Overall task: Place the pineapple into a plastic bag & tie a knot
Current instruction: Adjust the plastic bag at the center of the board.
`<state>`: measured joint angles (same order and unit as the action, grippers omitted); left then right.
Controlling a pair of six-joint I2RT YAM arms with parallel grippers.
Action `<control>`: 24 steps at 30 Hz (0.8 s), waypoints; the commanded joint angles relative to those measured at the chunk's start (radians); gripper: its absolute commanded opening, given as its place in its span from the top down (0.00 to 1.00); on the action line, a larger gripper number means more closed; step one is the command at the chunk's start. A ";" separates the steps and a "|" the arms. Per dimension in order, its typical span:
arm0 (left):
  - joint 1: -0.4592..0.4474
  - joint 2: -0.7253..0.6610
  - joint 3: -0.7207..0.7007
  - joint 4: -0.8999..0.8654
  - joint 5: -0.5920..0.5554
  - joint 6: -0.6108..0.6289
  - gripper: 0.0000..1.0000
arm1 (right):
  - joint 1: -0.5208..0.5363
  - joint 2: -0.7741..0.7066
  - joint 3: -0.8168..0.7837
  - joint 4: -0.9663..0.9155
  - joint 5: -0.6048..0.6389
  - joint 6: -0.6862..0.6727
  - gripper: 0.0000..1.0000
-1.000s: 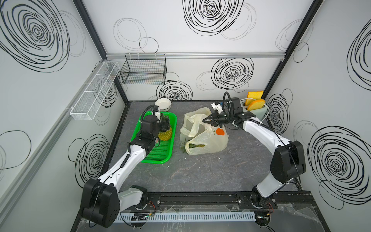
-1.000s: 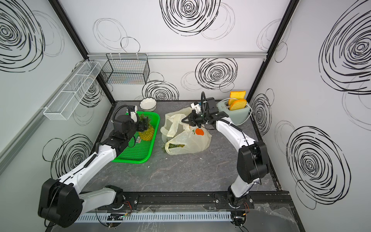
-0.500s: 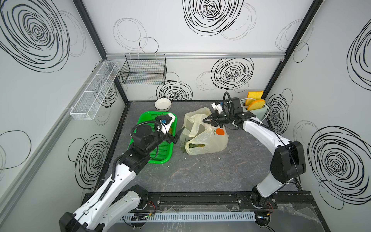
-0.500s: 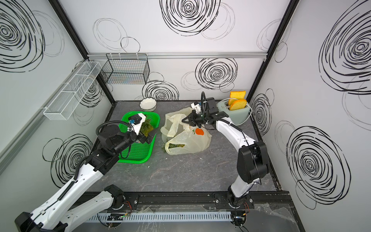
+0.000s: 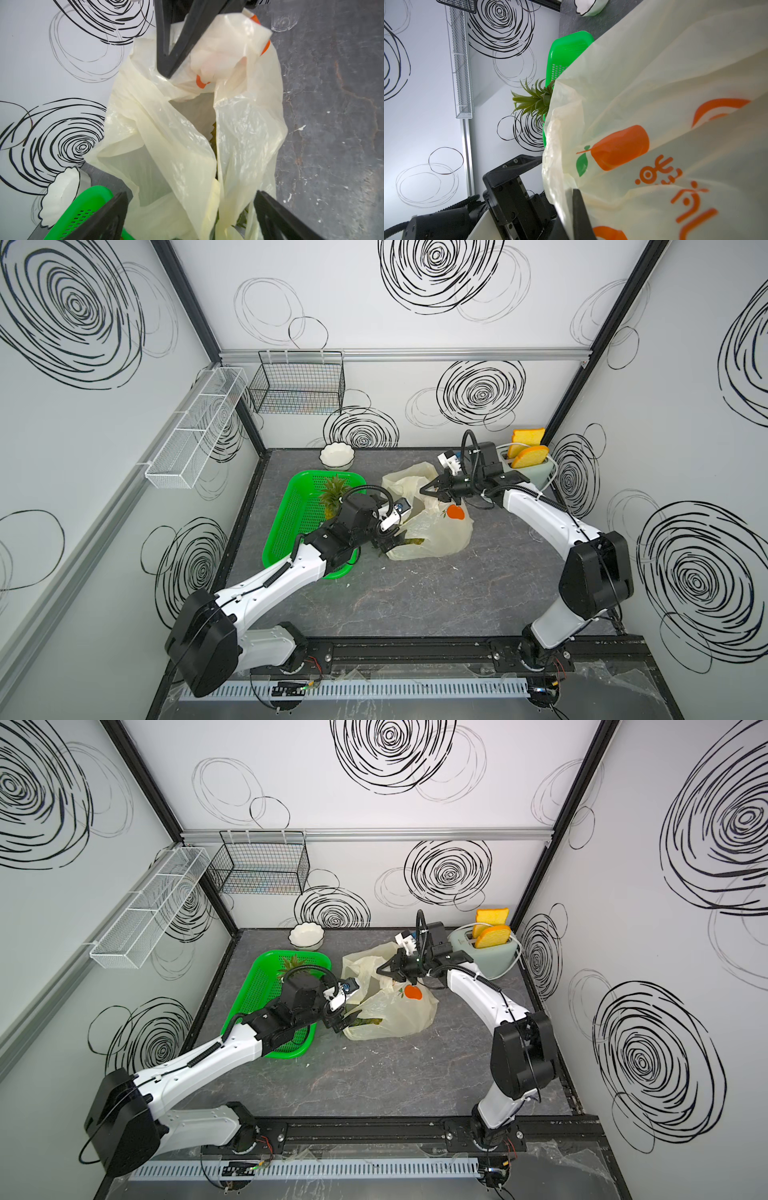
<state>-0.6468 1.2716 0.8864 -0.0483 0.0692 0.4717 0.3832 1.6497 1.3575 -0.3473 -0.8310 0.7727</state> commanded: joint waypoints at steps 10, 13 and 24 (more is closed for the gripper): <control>0.046 0.097 0.124 -0.025 0.101 0.045 0.81 | 0.004 -0.023 0.009 -0.023 0.017 -0.020 1.00; 0.065 0.085 0.128 -0.017 0.120 0.015 1.00 | 0.002 -0.021 0.031 -0.055 0.050 -0.049 1.00; 0.176 0.067 0.107 0.078 0.192 -0.185 1.00 | 0.038 -0.242 0.060 -0.195 0.501 -0.321 0.38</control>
<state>-0.4866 1.3426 0.9783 -0.0242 0.2184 0.3416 0.3954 1.5204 1.4288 -0.5137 -0.4877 0.5514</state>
